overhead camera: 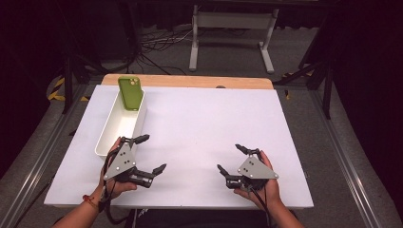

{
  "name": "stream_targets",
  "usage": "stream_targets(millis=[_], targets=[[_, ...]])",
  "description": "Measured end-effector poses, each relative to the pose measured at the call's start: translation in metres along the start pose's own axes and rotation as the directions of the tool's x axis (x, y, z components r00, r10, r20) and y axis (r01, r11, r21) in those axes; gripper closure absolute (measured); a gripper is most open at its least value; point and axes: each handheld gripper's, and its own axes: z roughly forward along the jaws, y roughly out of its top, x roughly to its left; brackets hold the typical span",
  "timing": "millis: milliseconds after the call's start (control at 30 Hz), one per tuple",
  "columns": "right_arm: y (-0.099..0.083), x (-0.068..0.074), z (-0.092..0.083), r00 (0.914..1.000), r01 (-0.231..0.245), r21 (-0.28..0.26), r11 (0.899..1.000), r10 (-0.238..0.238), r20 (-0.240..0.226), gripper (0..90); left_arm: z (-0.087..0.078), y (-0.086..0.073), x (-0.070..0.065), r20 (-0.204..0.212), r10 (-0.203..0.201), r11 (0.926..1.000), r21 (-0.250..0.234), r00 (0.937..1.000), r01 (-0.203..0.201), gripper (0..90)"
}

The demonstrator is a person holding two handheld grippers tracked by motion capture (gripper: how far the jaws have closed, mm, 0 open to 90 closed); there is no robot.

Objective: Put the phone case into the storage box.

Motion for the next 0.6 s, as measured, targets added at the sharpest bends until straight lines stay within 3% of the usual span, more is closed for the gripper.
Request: stream_targets(millis=[333,600], targets=[[0.001,0.001,0.001,0.9993,-0.021,-0.017,1.000,0.021,-0.031,9.1,-0.002,-0.010,-0.002,0.005,-0.007,0.9991,0.042,1.0000,0.006,1.7],[-0.001,0.001,0.003,0.9993,-0.036,-0.007,0.999,0.036,-0.011,5.1,-0.004,-0.019,-0.002,0.010,-0.021,0.9972,0.072,0.9997,0.020,1.5]])
